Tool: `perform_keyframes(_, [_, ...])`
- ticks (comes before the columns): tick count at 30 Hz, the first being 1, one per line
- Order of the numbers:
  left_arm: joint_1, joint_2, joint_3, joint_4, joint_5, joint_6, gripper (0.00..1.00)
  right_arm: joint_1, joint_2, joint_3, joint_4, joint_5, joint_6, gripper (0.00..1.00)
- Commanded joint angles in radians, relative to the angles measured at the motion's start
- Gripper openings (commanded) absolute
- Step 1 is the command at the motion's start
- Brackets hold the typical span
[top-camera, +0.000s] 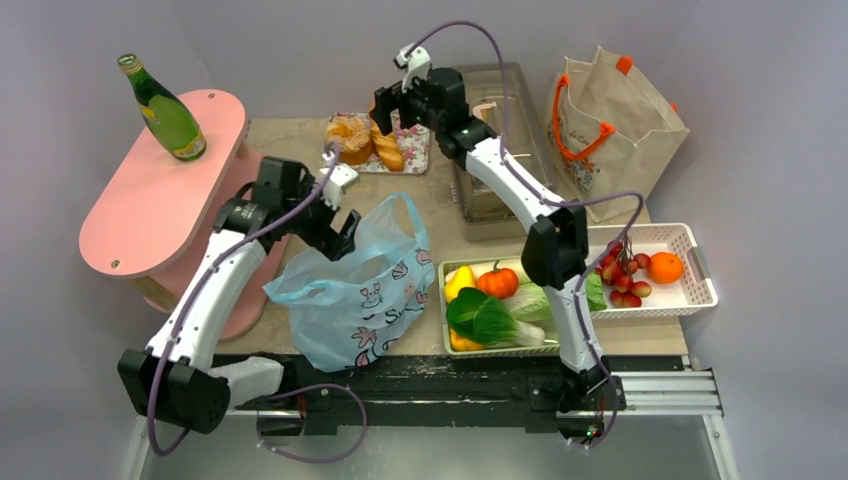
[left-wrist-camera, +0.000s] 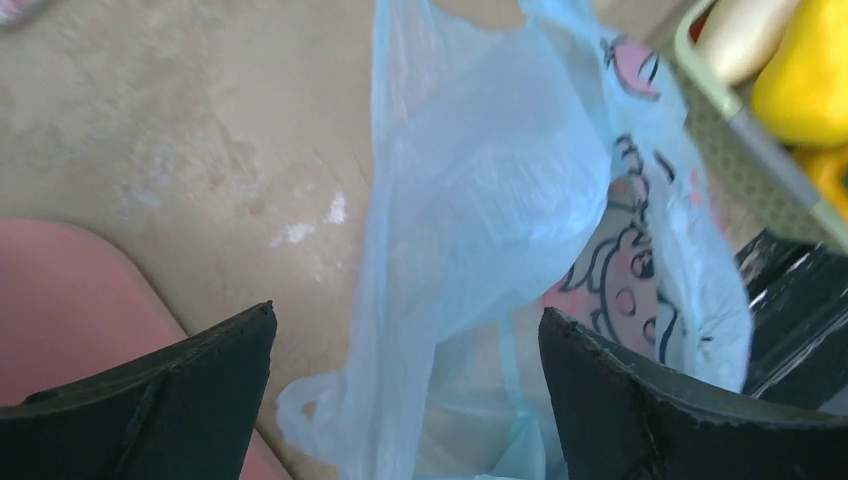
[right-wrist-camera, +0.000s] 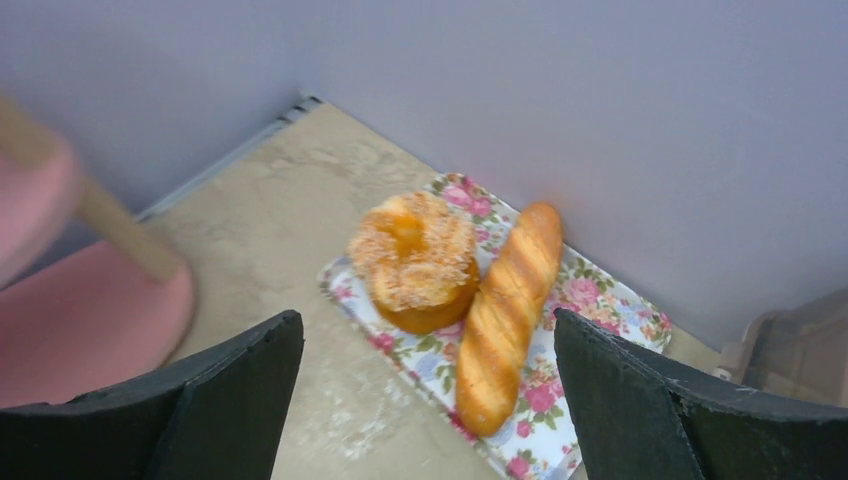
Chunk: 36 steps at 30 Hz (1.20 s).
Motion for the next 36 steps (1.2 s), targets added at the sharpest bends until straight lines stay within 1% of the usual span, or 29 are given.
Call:
perform_keyframes(1, [-0.074, 0.102, -0.079, -0.047, -0.139, 0.189, 1.0, 0.0, -0.192, -0.083, -0.179, -0.191, -0.004, 0.92])
perform_keyframes(4, [-0.104, 0.207, -0.098, 0.001, -0.242, 0.197, 1.0, 0.0, -0.265, -0.168, -0.265, -0.245, -0.017, 0.9])
perform_keyframes(5, [-0.105, 0.245, -0.091, 0.015, -0.259, 0.191, 0.99, -0.001, -0.29, -0.196, -0.276, -0.24, -0.019, 0.9])
perform_keyframes(6, [-0.103, 0.289, -0.074, 0.021, -0.262, 0.184, 0.93, -0.002, -0.313, -0.22, -0.283, -0.236, -0.021, 0.9])
perform_keyframes(8, [-0.099, 0.349, -0.026, 0.037, -0.251, 0.166, 0.65, -0.021, -0.353, -0.237, -0.289, -0.23, -0.02, 0.89])
perform_keyframes(9, [-0.095, 0.361, 0.005, 0.051, -0.228, 0.163, 0.47, -0.032, -0.368, -0.227, -0.293, -0.228, -0.02, 0.89])
perform_keyframes(10, [-0.093, 0.365, 0.033, 0.08, -0.215, 0.167, 0.26, -0.047, -0.379, -0.208, -0.301, -0.226, -0.019, 0.88])
perform_keyframes(11, [-0.093, 0.363, 0.057, 0.105, -0.203, 0.18, 0.09, -0.061, -0.386, -0.166, -0.315, -0.21, -0.017, 0.88])
perform_keyframes(12, [-0.093, 0.358, 0.083, 0.126, -0.178, 0.208, 0.0, -0.076, -0.392, -0.14, -0.335, -0.192, -0.016, 0.88])
perform_keyframes(15, [-0.096, 0.351, 0.135, 0.196, -0.142, 0.342, 0.0, -0.138, -0.407, -0.031, -0.393, -0.11, -0.021, 0.88])
perform_keyframes(17, [-0.096, 0.352, 0.142, 0.254, -0.135, 0.43, 0.0, -0.191, -0.42, 0.007, -0.434, -0.053, -0.021, 0.89])
perform_keyframes(19, [-0.095, 0.36, 0.138, 0.309, -0.14, 0.484, 0.0, -0.242, -0.437, 0.014, -0.475, 0.021, -0.074, 0.91])
perform_keyframes(20, [-0.095, 0.372, 0.142, 0.327, -0.151, 0.493, 0.13, -0.271, -0.453, 0.003, -0.497, 0.052, -0.092, 0.91])
perform_keyframes(22, [-0.095, 0.405, 0.186, 0.307, -0.168, 0.484, 0.58, -0.328, -0.495, -0.056, -0.501, 0.11, -0.12, 0.92])
perform_keyframes(23, [-0.095, 0.422, 0.216, 0.281, -0.178, 0.46, 0.68, -0.361, -0.515, -0.088, -0.495, 0.144, -0.131, 0.92])
perform_keyframes(24, [-0.093, 0.433, 0.239, 0.26, -0.187, 0.429, 0.73, -0.39, -0.532, -0.112, -0.491, 0.181, -0.143, 0.93])
perform_keyframes(27, [-0.083, 0.423, 0.255, 0.232, -0.154, 0.363, 0.8, -0.486, -0.544, -0.116, -0.493, 0.298, -0.167, 0.94])
perform_keyframes(29, [-0.082, 0.399, 0.239, 0.234, -0.136, 0.351, 0.82, -0.55, -0.528, -0.087, -0.51, 0.325, -0.174, 0.94])
perform_keyframes(32, [-0.082, 0.373, 0.23, 0.227, -0.118, 0.336, 0.87, -0.62, -0.484, -0.056, -0.55, 0.323, -0.222, 0.94])
perform_keyframes(36, [-0.082, 0.359, 0.24, 0.203, -0.133, 0.318, 0.89, -0.667, -0.397, -0.014, -0.65, 0.237, -0.28, 0.96])
